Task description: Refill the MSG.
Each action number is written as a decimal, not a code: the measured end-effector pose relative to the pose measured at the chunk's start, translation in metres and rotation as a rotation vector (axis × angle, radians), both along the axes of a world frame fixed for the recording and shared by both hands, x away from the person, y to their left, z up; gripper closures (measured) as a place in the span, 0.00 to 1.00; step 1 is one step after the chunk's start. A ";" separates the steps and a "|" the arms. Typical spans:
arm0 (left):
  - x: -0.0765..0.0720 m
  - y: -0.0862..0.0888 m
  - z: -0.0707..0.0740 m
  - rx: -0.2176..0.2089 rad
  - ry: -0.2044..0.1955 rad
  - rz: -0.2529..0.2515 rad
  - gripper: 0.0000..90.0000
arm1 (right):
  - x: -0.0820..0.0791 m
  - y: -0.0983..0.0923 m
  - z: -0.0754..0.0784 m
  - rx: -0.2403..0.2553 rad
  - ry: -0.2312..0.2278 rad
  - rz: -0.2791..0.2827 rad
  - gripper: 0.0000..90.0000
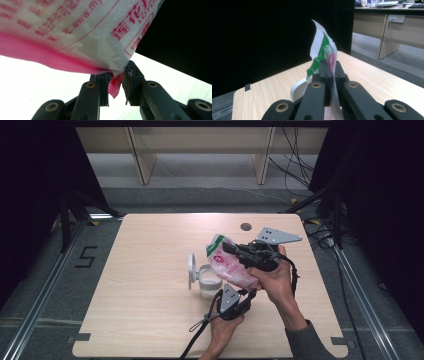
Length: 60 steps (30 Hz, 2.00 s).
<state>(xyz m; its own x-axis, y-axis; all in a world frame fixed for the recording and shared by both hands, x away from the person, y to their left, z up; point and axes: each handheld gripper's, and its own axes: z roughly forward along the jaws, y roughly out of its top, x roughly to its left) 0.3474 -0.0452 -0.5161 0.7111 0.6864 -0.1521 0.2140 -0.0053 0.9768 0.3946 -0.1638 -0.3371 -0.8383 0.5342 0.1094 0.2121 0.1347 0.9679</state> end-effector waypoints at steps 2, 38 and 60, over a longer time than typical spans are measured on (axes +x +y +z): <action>0.000 0.001 0.000 0.001 -0.002 -0.002 0.83 | 0.000 -0.003 0.001 0.005 0.000 -0.001 1.00; -0.026 0.031 0.005 0.065 0.021 0.009 0.62 | -0.002 -0.040 -0.018 0.150 0.065 -0.053 1.00; -0.032 0.062 0.012 0.124 -0.006 0.038 0.61 | 0.002 -0.054 -0.058 0.123 0.154 -0.098 1.00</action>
